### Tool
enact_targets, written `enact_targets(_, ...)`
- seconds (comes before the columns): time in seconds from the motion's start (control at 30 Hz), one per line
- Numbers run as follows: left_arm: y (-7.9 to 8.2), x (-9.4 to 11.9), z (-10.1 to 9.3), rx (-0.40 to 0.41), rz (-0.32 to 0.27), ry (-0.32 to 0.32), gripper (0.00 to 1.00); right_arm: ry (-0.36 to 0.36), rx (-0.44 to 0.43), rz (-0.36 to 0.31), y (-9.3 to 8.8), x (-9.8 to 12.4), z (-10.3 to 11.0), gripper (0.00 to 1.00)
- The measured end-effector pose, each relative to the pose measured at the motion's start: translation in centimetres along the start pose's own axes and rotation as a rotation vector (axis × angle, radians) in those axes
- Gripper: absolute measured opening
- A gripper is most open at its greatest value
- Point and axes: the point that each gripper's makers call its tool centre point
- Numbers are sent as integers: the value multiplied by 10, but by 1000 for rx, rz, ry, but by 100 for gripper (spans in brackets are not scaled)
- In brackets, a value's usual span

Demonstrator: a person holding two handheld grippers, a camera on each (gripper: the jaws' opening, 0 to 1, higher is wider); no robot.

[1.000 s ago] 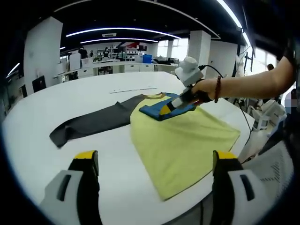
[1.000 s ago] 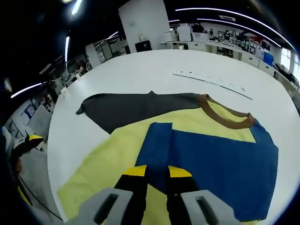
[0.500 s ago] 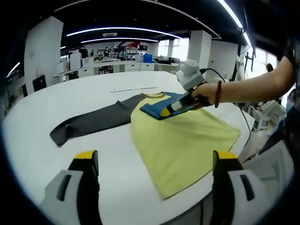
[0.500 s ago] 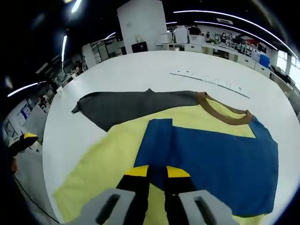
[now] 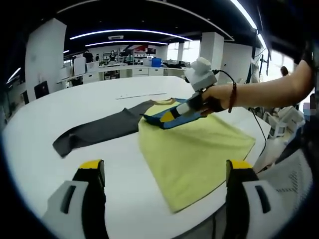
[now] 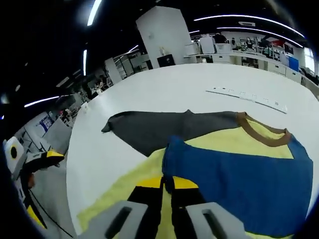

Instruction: Fold the garment on the visible template until the final outline fits inside the template.

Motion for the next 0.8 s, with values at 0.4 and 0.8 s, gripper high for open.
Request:
enact_targets(0.4, -3, 4, 2, 11, -2, 14, 99, -37, 37, 18, -5, 3, -10, 19)
enact_targets(0.8, 3, 2, 2, -3, -13, 19, 99, -136, 63, -63, 13, 37, -48, 66)
Point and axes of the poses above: the point that each gripper's makers call its tool centre point, and the gripper's own axes: x roughly backward along the fingers, z roughly to its left, y roughly out of its top, and after that the axes turned 12 degrees about -x, right-handed
